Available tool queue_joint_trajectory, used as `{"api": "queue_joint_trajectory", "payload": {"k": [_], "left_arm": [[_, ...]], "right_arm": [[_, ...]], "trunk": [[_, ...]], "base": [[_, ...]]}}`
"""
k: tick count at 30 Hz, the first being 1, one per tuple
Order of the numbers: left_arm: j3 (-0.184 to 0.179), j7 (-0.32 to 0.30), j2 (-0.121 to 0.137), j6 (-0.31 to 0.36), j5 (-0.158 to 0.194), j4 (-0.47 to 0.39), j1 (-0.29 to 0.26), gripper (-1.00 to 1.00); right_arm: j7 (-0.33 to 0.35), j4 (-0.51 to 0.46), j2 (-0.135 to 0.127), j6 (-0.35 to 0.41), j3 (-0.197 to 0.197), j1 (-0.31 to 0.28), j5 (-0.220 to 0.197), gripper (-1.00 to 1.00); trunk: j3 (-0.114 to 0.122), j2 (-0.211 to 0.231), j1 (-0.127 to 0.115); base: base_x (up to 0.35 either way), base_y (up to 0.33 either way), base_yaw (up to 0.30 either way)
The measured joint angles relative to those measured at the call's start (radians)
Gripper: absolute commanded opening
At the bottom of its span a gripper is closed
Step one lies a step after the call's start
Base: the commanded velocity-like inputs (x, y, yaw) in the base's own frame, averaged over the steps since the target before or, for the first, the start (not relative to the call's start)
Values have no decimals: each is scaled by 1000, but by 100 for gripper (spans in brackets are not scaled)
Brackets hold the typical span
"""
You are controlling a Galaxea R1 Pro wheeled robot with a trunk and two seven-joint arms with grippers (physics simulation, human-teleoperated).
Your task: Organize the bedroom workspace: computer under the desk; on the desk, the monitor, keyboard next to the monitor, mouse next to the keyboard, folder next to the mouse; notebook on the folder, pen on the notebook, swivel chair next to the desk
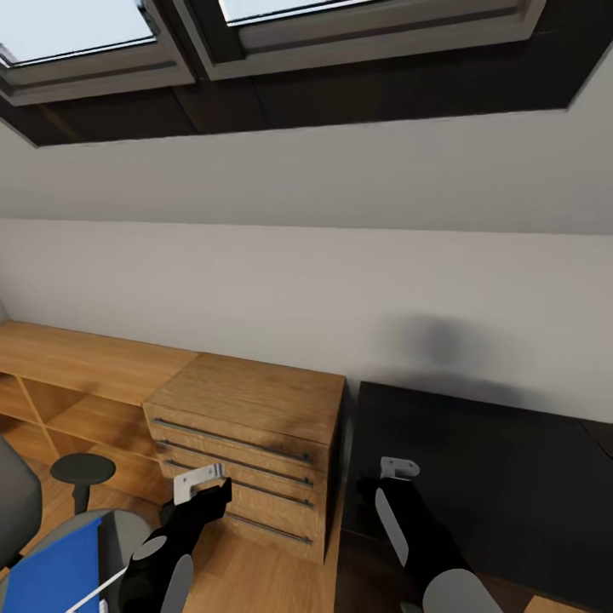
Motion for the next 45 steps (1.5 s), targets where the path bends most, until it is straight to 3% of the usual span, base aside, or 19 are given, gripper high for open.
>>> {"api": "queue_joint_trajectory", "payload": {"k": [9, 14, 15, 31, 32, 34, 35, 45], "left_arm": [[1, 1, 0, 0, 0, -1, 0, 100], [1, 2, 1, 0, 0, -1, 0, 100], [1, 2, 1, 0, 0, -1, 0, 100], [2, 2, 2, 0, 0, 0, 0, 100], [2, 3, 2, 0, -1, 5, 0, 100], [2, 3, 2, 0, -1, 6, 0, 100], [2, 3, 2, 0, -1, 6, 0, 100], [2, 1, 3, 1, 1, 7, 0, 100]], "right_arm": [[-3, -1, -2, -1, -1, 0, -2, -100], [-6, -2, -1, 0, 0, 0, 1, -100], [-6, -2, -1, 0, 0, 0, 1, 100], [-5, -18, -2, -2, 2, 0, 1, 100], [-3, -130, 0, -1, 21, 11, 1, 100], [-2, -199, 1, 0, 29, 33, 0, 100], [-1, -313, 2, 4, 38, 97, -1, 100], [-1, -370, 3, 4, 66, 127, -5, 100]], "trunk": [[-28, -63, 35], [-28, -63, 35], [-25, -57, 31], [25, 56, -30], [28, 62, -34], [34, 76, -42], [37, 84, -45], [69, 154, -84]], "base": [[0, 0, 0], [0, 0, 0], [0, 0, 0], [0, 0, 0], [0, 0, 0], [-89, 0, 0], [-237, 0, 0], [-319, 0, 0]]}}
